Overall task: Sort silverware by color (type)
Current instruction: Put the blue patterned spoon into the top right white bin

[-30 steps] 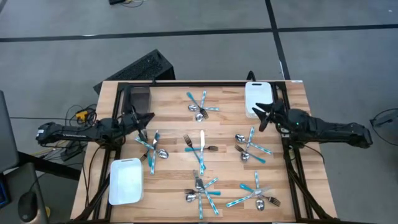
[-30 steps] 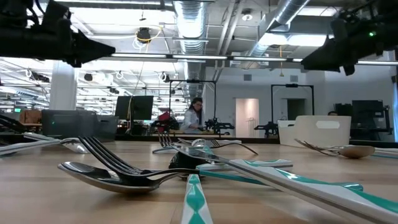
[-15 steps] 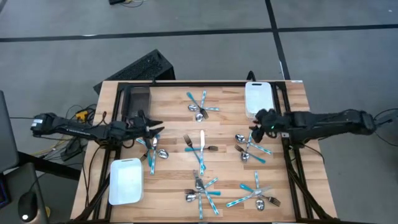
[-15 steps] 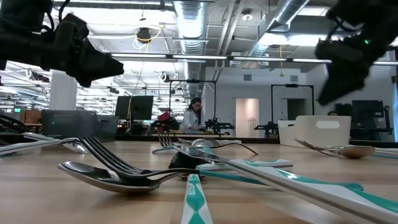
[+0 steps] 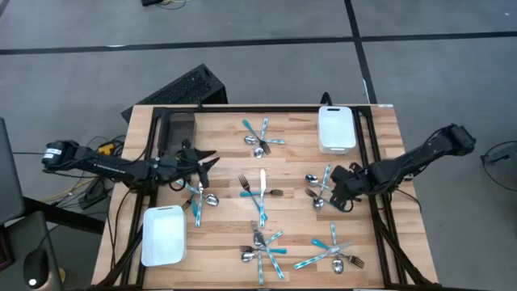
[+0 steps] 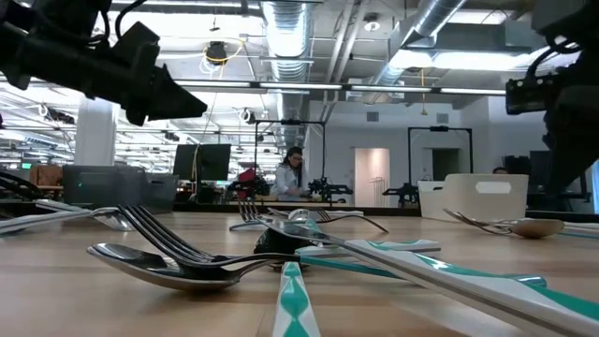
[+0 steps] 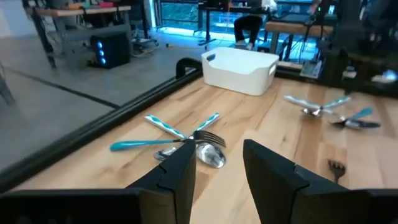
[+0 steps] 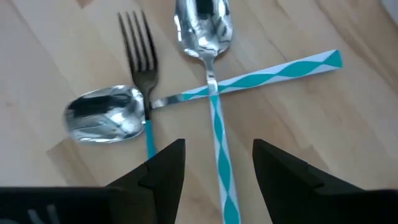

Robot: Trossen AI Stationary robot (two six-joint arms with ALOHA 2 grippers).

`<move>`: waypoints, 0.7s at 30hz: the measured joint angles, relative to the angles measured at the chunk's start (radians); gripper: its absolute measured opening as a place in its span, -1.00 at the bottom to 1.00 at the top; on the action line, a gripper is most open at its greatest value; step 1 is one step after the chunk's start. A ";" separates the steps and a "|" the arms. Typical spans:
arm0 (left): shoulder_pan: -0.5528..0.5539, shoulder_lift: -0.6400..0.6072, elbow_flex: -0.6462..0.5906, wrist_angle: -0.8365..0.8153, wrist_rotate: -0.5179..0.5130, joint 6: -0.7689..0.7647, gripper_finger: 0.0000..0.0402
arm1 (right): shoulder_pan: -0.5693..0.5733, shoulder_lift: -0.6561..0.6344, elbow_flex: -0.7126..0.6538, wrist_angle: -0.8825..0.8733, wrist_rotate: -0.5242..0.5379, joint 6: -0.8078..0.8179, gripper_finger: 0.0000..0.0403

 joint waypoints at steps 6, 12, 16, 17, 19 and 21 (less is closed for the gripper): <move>-0.001 0.017 0.000 -0.055 0.001 -0.107 -0.39 | -0.023 0.106 -0.030 0.084 0.039 -0.013 0.06; 0.000 0.019 0.000 -0.088 -0.006 -0.107 -0.39 | -0.038 0.193 -0.055 0.141 0.034 -0.015 0.06; 0.000 0.019 0.000 -0.088 -0.053 -0.085 -0.39 | -0.038 0.224 -0.054 0.151 0.023 -0.014 0.02; 0.000 0.019 0.000 -0.087 -0.068 -0.085 -0.39 | -0.038 0.228 -0.054 0.154 0.022 -0.013 -0.02; 0.000 0.019 0.000 -0.087 -0.099 -0.085 -0.39 | -0.038 0.228 -0.053 0.157 0.007 -0.006 -0.17; 0.000 0.019 0.000 -0.085 -0.122 -0.089 -0.39 | -0.045 0.222 -0.053 0.167 -0.017 -0.005 -0.37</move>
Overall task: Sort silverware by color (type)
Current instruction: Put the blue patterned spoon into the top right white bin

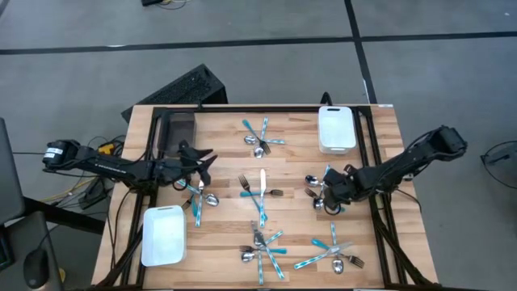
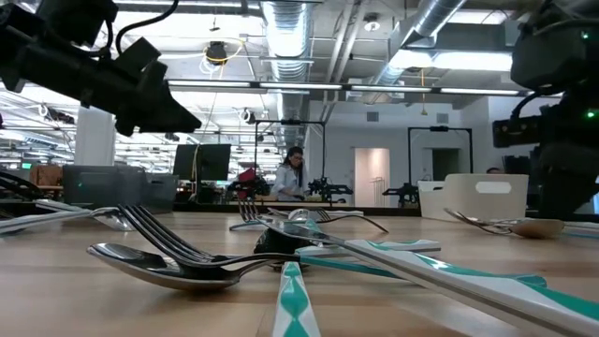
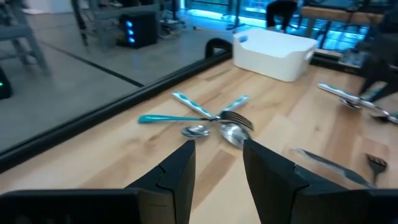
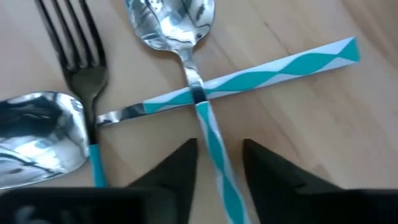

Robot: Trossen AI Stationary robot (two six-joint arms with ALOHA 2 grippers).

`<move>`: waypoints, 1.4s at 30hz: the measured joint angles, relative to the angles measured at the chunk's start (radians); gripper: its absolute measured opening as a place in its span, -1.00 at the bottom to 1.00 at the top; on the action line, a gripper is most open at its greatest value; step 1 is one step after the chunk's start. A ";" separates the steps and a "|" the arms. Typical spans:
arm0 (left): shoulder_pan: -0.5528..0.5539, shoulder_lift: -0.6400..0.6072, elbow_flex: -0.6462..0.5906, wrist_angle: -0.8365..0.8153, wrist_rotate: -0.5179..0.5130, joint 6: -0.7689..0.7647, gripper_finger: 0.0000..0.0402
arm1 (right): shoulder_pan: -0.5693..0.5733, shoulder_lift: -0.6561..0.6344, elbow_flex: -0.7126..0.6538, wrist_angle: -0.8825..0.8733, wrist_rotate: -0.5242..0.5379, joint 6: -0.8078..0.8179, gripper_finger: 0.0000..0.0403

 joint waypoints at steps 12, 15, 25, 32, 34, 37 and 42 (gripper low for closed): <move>0.000 0.000 0.000 0.006 0.057 0.024 -0.39 | 0.000 -0.147 0.010 0.011 0.001 0.048 -0.75; 0.000 0.000 0.000 0.006 0.041 0.006 -0.39 | -0.015 -0.208 0.045 0.016 0.077 0.018 -0.75; 0.000 0.000 0.000 0.013 -0.113 0.000 -0.39 | -0.317 -0.351 0.151 0.041 0.374 -0.273 -0.75; 0.000 0.000 0.000 0.013 -0.082 -0.004 -0.39 | -0.584 -0.395 0.177 0.199 0.373 -0.633 -0.75; 0.000 0.000 0.000 0.009 -0.078 -0.012 -0.39 | -0.650 -0.391 0.177 0.223 0.374 -0.721 -0.75; 0.000 0.000 0.000 -0.013 -0.078 -0.014 -0.39 | -0.746 -0.367 0.177 0.226 0.371 -0.770 -0.75; 0.000 0.000 0.000 -0.072 -0.079 -0.042 -0.39 | -0.861 -0.309 0.176 0.193 0.339 -0.789 -0.73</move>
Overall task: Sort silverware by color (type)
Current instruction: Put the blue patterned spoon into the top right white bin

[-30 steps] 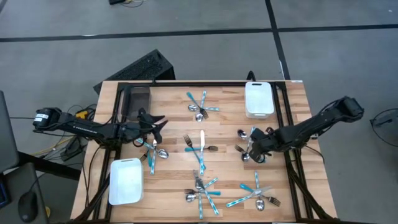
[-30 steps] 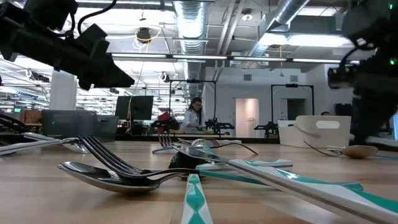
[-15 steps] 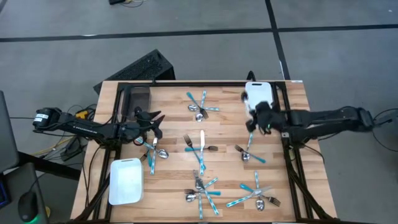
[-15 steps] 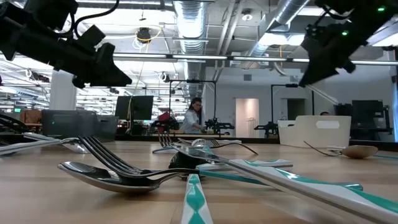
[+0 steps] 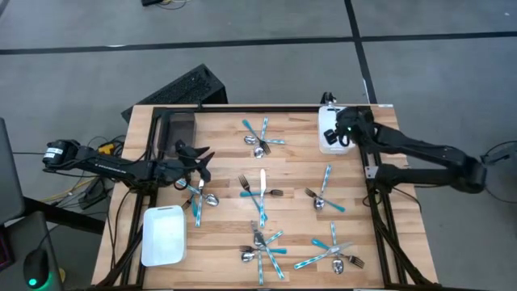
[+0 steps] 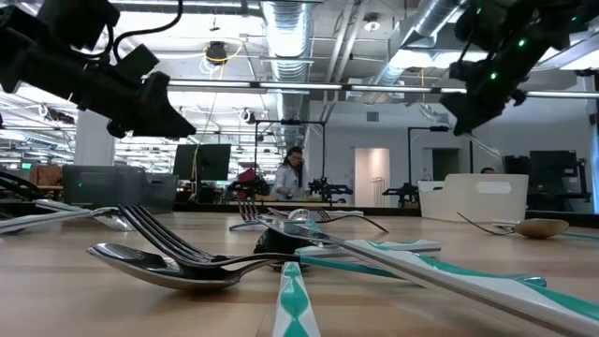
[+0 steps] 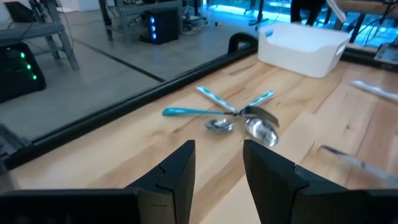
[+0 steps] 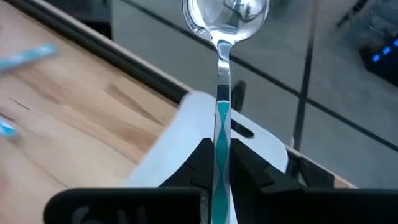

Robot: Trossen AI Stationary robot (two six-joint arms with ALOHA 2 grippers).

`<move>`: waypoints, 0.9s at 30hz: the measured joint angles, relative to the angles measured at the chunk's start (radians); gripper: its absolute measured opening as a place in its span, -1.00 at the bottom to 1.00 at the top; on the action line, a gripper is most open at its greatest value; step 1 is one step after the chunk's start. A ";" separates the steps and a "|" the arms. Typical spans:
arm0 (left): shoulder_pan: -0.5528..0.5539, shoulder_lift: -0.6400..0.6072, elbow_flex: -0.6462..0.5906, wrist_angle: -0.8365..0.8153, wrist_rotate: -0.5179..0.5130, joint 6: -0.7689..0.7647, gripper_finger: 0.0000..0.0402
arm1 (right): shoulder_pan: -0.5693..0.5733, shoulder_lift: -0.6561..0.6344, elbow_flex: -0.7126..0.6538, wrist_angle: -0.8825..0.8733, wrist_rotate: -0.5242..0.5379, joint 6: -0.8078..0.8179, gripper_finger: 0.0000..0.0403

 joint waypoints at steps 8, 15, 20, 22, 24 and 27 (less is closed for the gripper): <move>0.000 0.000 0.000 -0.081 -0.007 -0.044 -0.39 | -0.071 0.121 0.000 0.003 -0.052 -0.009 -0.71; 0.000 0.000 0.000 -0.087 -0.007 -0.063 -0.39 | -0.105 0.217 -0.017 0.056 -0.124 -0.025 -0.69; 0.000 0.000 0.000 -0.087 -0.007 -0.079 -0.39 | -0.114 0.253 -0.034 0.052 -0.153 0.007 -0.55; 0.002 0.000 0.000 -0.087 -0.011 -0.085 -0.39 | -0.119 0.252 -0.039 0.054 -0.153 0.003 -0.45; 0.004 0.000 0.000 -0.087 -0.036 -0.106 -0.39 | -0.124 0.243 -0.045 0.056 -0.153 -0.008 -0.35; 0.004 0.000 0.000 -0.087 -0.064 -0.147 -0.39 | -0.134 0.219 -0.048 0.050 -0.152 -0.032 -0.20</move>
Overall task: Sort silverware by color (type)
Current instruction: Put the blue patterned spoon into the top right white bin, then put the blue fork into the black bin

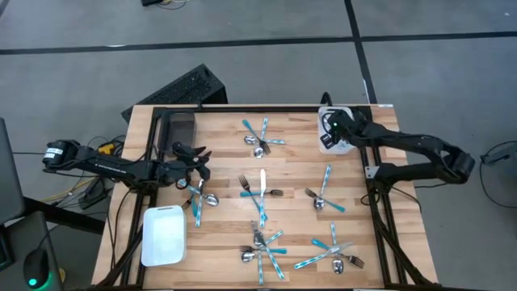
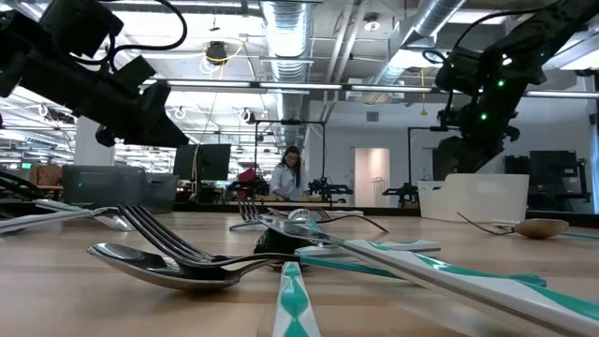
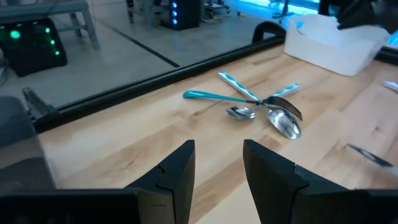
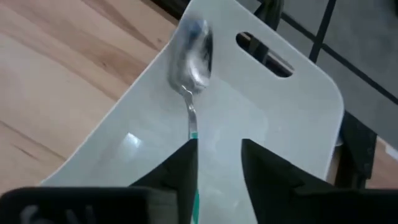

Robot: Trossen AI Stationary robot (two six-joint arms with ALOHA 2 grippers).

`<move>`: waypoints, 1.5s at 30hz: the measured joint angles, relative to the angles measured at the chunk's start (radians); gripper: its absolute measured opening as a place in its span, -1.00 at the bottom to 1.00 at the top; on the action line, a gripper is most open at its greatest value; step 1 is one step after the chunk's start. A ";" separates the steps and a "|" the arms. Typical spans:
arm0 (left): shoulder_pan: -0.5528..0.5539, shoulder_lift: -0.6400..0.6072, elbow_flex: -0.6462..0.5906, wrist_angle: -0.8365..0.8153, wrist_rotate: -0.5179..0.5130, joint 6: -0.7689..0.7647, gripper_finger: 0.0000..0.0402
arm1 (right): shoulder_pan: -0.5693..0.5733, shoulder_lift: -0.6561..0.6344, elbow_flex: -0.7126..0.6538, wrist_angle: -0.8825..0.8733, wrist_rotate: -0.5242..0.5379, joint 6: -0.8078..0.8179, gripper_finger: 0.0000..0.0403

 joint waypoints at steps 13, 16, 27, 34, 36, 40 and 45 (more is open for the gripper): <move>-0.129 0.000 0.054 0.010 0.048 -0.001 -0.39 | 0.233 -0.229 -0.002 0.084 -0.124 0.027 -0.05; -0.178 0.008 0.092 -0.024 0.038 0.016 -0.39 | 0.381 -0.258 -0.058 0.156 -0.130 0.107 -0.06; -0.210 0.016 0.104 -0.351 0.012 -0.393 -0.39 | 0.925 -0.204 -0.201 0.451 0.135 0.276 -0.07; -0.129 0.112 0.104 -0.354 0.021 -0.453 -0.36 | 0.990 -0.114 -0.201 0.451 0.285 0.369 -0.07; -0.093 0.151 0.104 -0.248 0.021 -0.367 -0.36 | 0.935 -0.077 -0.201 0.500 0.323 0.353 -0.07; -0.016 0.212 0.104 -0.033 0.092 -0.167 -0.35 | 0.721 -0.011 -0.161 0.608 0.087 0.225 -0.07; 0.056 0.243 0.104 0.124 0.308 0.017 -0.35 | 0.441 0.162 -0.014 0.599 -0.152 0.129 -0.07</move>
